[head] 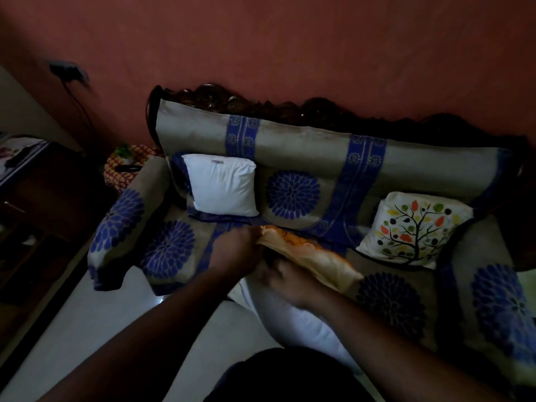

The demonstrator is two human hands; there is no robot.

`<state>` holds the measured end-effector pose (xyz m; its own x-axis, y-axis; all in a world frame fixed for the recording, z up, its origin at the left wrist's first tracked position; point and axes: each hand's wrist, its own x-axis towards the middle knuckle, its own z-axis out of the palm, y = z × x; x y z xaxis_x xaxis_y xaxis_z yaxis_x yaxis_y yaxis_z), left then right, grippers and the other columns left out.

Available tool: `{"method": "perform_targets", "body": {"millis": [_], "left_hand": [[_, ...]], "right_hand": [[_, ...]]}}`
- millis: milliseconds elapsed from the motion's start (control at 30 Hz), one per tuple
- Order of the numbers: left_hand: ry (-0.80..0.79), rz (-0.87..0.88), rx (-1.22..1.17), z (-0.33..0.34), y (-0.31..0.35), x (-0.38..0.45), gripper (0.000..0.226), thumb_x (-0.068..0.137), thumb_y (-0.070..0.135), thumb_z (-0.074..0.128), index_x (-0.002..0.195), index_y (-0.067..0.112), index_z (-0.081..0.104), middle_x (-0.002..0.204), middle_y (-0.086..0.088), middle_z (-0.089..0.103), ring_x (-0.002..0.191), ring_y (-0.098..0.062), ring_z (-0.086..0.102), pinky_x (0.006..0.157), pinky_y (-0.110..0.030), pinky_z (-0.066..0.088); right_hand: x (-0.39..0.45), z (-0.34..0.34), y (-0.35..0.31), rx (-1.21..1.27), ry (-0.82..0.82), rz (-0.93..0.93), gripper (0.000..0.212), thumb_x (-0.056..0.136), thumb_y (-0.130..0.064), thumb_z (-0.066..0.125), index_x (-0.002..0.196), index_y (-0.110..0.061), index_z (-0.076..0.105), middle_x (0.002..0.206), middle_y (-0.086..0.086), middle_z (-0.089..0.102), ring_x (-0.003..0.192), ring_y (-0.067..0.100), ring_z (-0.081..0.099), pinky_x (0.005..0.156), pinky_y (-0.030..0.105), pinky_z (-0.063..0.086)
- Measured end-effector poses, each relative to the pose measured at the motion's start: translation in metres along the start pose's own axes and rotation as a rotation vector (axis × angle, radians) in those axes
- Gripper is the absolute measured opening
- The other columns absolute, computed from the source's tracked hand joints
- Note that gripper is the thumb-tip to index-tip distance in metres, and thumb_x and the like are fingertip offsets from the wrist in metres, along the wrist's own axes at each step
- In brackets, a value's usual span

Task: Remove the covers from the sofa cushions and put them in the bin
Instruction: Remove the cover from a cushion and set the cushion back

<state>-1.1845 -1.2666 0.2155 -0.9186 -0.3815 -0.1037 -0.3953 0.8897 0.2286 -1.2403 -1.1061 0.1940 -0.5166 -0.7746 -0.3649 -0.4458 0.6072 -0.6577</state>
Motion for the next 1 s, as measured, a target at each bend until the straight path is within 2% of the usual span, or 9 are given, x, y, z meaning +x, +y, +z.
{"method": "perform_targets", "body": {"millis": [100,233,300,367,500,567,733,867,1000], "left_hand": [[0.029,-0.065,-0.099,0.017,-0.025,-0.003,0.044,0.086,0.044,0.054,0.126,0.028,0.065,0.106,-0.010,0.073,0.099,-0.035,0.068,0.076,-0.036,0.052],[0.025,-0.085,-0.267,0.028,-0.021,-0.001,0.050,0.084,0.040,0.048,0.129,0.024,0.065,0.112,-0.012,0.072,0.104,-0.035,0.066,0.080,-0.036,0.049],[0.032,-0.093,-0.249,0.031,-0.016,0.001,0.046,0.086,0.038,0.050,0.126,0.021,0.065,0.117,-0.010,0.070,0.109,-0.034,0.064,0.083,-0.035,0.047],[0.083,-0.167,-0.334,0.034,-0.016,0.002,0.039,0.089,0.030,0.056,0.123,0.015,0.067,0.120,-0.011,0.070,0.110,-0.034,0.064,0.085,-0.035,0.046],[0.095,-0.139,-0.468,0.036,-0.011,-0.007,0.047,0.080,0.034,0.055,0.117,0.009,0.068,0.117,-0.013,0.070,0.111,-0.032,0.065,0.089,-0.036,0.048],[-0.107,-0.053,-0.436,0.041,0.001,-0.020,0.059,0.082,0.043,0.052,0.129,0.010,0.064,0.128,-0.013,0.066,0.120,-0.032,0.061,0.095,-0.034,0.046],[-0.336,0.152,0.068,0.048,0.017,-0.040,0.041,0.093,0.059,0.049,0.107,0.023,0.061,0.107,-0.008,0.070,0.103,-0.031,0.066,0.079,-0.036,0.052],[0.097,0.094,-0.146,0.030,0.022,-0.011,0.044,0.089,0.069,0.049,0.098,0.027,0.059,0.090,0.003,0.067,0.085,-0.020,0.067,0.065,-0.032,0.049],[0.222,0.238,-0.082,0.032,0.006,0.036,0.044,0.092,0.057,0.046,0.122,0.024,0.049,0.130,-0.003,0.052,0.120,-0.027,0.049,0.088,-0.042,0.048]], "right_hand": [[-0.032,0.011,0.021,-0.123,-0.048,-0.181,0.086,0.085,-0.069,0.060,0.157,-0.038,0.024,0.163,-0.011,0.022,0.150,0.008,0.017,0.123,0.031,0.016],[-0.034,0.030,0.071,-0.207,-0.142,0.155,0.130,0.059,-0.091,0.059,0.159,-0.038,-0.004,0.167,0.000,0.006,0.153,0.028,0.013,0.121,0.049,0.021],[-0.025,0.039,0.082,-0.148,-0.168,0.279,0.150,0.039,-0.104,0.052,0.160,-0.032,-0.001,0.166,0.005,0.010,0.151,0.032,0.017,0.118,0.050,0.026],[-0.023,0.045,0.094,0.118,0.092,0.474,0.156,0.031,-0.109,0.046,0.159,-0.025,0.015,0.162,0.011,0.023,0.146,0.034,0.029,0.114,0.047,0.034],[-0.014,0.030,0.099,1.023,0.540,0.820,0.108,0.077,-0.070,0.071,0.159,-0.019,0.023,0.162,0.009,0.029,0.142,0.032,0.038,0.105,0.042,0.041],[-0.001,0.020,0.099,1.152,0.681,0.784,0.106,0.065,-0.061,0.084,0.153,-0.024,0.036,0.154,0.007,0.042,0.132,0.028,0.049,0.095,0.041,0.046],[0.011,-0.020,0.087,0.850,0.887,0.450,0.095,0.072,-0.008,0.084,0.152,-0.023,0.035,0.150,0.006,0.045,0.133,0.023,0.046,0.106,0.038,0.042],[0.017,-0.031,0.063,0.522,0.707,0.188,0.082,0.081,-0.008,0.077,0.151,-0.020,0.035,0.143,-0.003,0.048,0.129,0.014,0.046,0.102,0.029,0.039],[0.021,-0.035,0.050,0.241,0.540,-0.009,0.055,0.085,-0.014,0.070,0.137,-0.022,0.055,0.129,0.000,0.065,0.117,0.019,0.061,0.090,0.029,0.049]]}}
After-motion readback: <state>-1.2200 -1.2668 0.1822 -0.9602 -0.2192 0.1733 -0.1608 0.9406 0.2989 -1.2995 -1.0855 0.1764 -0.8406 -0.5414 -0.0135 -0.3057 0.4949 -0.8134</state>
